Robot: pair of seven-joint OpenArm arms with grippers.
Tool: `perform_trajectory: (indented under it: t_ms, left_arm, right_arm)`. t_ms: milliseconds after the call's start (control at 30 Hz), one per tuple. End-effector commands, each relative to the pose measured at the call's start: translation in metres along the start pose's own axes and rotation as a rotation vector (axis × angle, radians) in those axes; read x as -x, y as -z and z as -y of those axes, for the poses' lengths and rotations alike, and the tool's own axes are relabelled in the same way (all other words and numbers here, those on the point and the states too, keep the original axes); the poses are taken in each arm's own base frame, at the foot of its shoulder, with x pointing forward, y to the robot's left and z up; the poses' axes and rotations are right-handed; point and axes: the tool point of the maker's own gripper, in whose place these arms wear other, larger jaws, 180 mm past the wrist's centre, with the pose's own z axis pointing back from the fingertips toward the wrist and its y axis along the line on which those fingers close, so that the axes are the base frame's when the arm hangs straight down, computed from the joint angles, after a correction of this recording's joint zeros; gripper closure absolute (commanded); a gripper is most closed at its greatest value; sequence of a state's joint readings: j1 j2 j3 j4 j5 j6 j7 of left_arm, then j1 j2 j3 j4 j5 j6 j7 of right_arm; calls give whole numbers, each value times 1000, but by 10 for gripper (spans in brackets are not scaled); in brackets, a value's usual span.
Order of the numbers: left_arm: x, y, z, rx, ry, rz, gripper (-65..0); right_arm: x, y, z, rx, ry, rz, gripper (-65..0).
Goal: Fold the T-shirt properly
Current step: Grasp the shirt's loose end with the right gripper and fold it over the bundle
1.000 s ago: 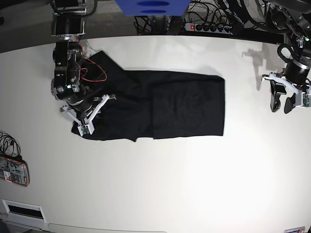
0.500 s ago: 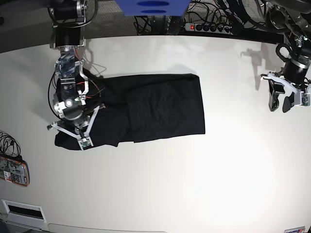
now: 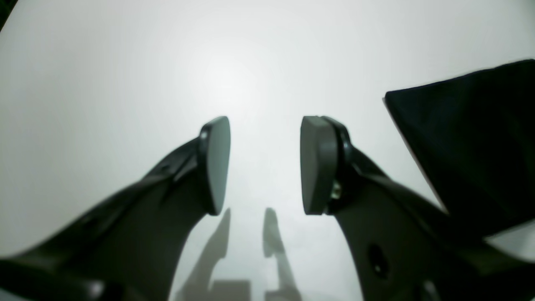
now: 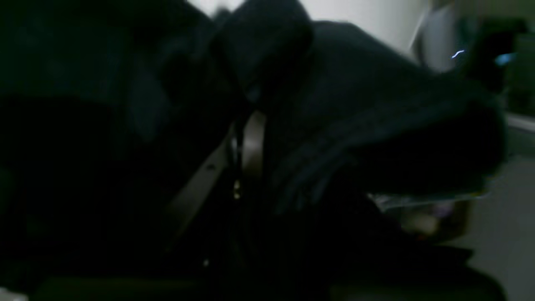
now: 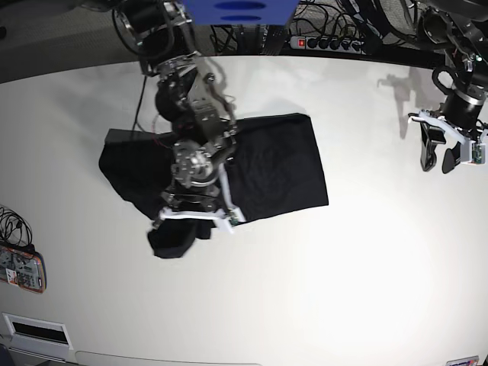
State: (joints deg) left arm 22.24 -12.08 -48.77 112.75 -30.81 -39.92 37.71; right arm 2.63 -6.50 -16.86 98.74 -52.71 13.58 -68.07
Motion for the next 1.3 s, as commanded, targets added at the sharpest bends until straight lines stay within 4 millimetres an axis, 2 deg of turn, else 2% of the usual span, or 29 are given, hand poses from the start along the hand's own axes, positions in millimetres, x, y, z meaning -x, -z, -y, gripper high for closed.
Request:
perform_trajectory:
  t_ms: [0, 100, 300, 367, 500, 567, 700, 833, 1033, 1267]
  left_arm:
    - [-14, -2, -1, 4, 18, 49, -265]
    - [-14, -2, -1, 4, 18, 48, -265]
    - [-14, -2, -1, 4, 18, 48, -265]
    - [-14, -2, -1, 4, 18, 48, -265]
    - [-14, 1, 5, 24, 21, 45, -265]
    - [-14, 1, 6, 26, 21, 45, -265]
    - [-13, 1, 7, 29, 19, 45, -265]
    - [-13, 1, 8, 32, 19, 43, -265]
    - [-9, 0, 8, 33, 19, 31, -265]
    - [-8, 0, 8, 33, 18, 29, -265]
  right_arm:
    - [-19, -9, 14, 56, 3, 49, 0]
    - [-38, -22, 9, 94, -61, 88, 0]
    - [-46, -38, -11, 83, -129, 79, 0]
    - [-44, -43, -26, 58, -135, 87, 0]
    - [-67, -61, -45, 48, -9, 204, 0]
    - [-77, -66, -57, -14, 95, 254, 0]
    - [-79, -65, -85, -168, 240, 251, 0]
    - [-73, -56, -109, -243, 277, 214, 0]
    - [-69, -40, -118, -194, 358, 209, 0]
    - [-70, -42, -117, -173, 396, 214, 0]
